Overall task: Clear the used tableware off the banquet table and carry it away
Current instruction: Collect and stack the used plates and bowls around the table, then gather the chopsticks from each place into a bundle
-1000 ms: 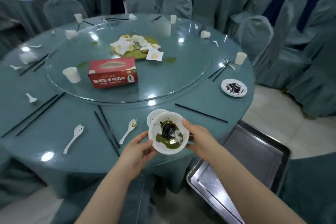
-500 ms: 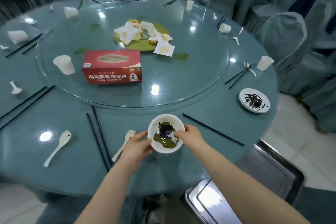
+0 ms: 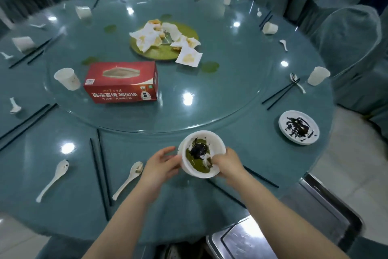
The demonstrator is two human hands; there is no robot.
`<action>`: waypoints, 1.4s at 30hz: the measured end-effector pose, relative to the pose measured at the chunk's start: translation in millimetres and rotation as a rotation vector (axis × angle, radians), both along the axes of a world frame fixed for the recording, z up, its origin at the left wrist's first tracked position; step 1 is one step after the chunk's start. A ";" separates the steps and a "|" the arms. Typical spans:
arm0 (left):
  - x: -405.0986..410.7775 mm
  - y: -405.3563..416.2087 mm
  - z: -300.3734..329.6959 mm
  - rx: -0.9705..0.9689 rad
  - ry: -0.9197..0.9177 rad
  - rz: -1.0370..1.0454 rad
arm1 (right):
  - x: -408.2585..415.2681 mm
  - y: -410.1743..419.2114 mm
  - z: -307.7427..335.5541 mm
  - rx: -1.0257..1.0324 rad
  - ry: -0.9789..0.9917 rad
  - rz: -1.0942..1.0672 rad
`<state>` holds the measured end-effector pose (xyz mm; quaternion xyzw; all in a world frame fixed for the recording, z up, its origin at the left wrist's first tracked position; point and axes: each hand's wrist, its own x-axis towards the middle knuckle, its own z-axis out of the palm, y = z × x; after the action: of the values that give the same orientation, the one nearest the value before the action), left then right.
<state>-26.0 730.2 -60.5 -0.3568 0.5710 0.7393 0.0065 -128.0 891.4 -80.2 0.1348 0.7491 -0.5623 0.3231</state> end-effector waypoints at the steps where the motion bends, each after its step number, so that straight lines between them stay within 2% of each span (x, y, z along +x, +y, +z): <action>1: -8.5 9.5 2.5 0.010 0.002 -0.020 | -9.0 15.1 0.2 0.012 0.020 -0.053; 7: -38.2 45.4 1.9 0.026 -0.062 -0.022 | -67.9 101.5 -7.0 -0.133 0.024 -0.599; 11: -38.1 53.0 -3.7 0.048 -0.090 0.018 | -100.5 127.7 -20.4 -0.175 -0.001 -0.739; 14: -30.9 51.5 -8.9 0.071 -0.101 0.053 | -108.9 135.5 -31.6 -0.202 -0.004 -0.745; 17: -19.7 45.0 -13.5 0.076 -0.109 0.102 | -101.6 139.2 -37.5 -0.220 0.011 -0.645; 19: -9.6 38.3 -16.8 0.081 -0.111 0.142 | -87.2 138.6 -44.2 -0.150 -0.016 -0.526; 21: 2.0 31.3 -19.9 0.094 -0.112 0.186 | -66.6 135.2 -55.7 0.067 0.069 -0.279; 25: 25.3 21.2 -23.9 0.106 -0.112 0.256 | -33.5 123.0 -67.1 0.567 0.404 0.278; 27: 37.2 17.3 -23.8 0.112 -0.109 0.288 | -20.6 109.6 -63.7 0.686 0.458 0.449; 30: 55.0 9.3 -22.6 0.125 -0.102 0.334 | 0.6 81.0 -62.2 0.715 0.521 0.661; 32: 68.8 1.8 -24.4 0.115 -0.108 0.362 | 13.0 64.3 -64.3 0.684 0.571 0.730; 34: 83.4 -7.4 -27.5 0.052 -0.131 0.401 | 20.4 53.7 -66.5 0.620 0.609 0.712; 38: 106.0 -35.0 -42.1 -0.471 -0.394 0.463 | 22.2 48.9 -67.4 0.562 0.579 0.628; 40: 111.8 -48.6 -50.4 -0.593 -0.487 0.450 | 19.8 48.6 -66.2 0.597 0.558 0.648; 42: 115.0 -58.4 -59.3 -0.660 -0.586 0.309 | 18.4 46.0 -65.2 0.669 0.543 0.686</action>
<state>89.0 671.7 -119.8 -0.6144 0.6899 0.3786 -0.0564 -109.6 937.4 -145.4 -0.1717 0.9443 -0.1708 0.2226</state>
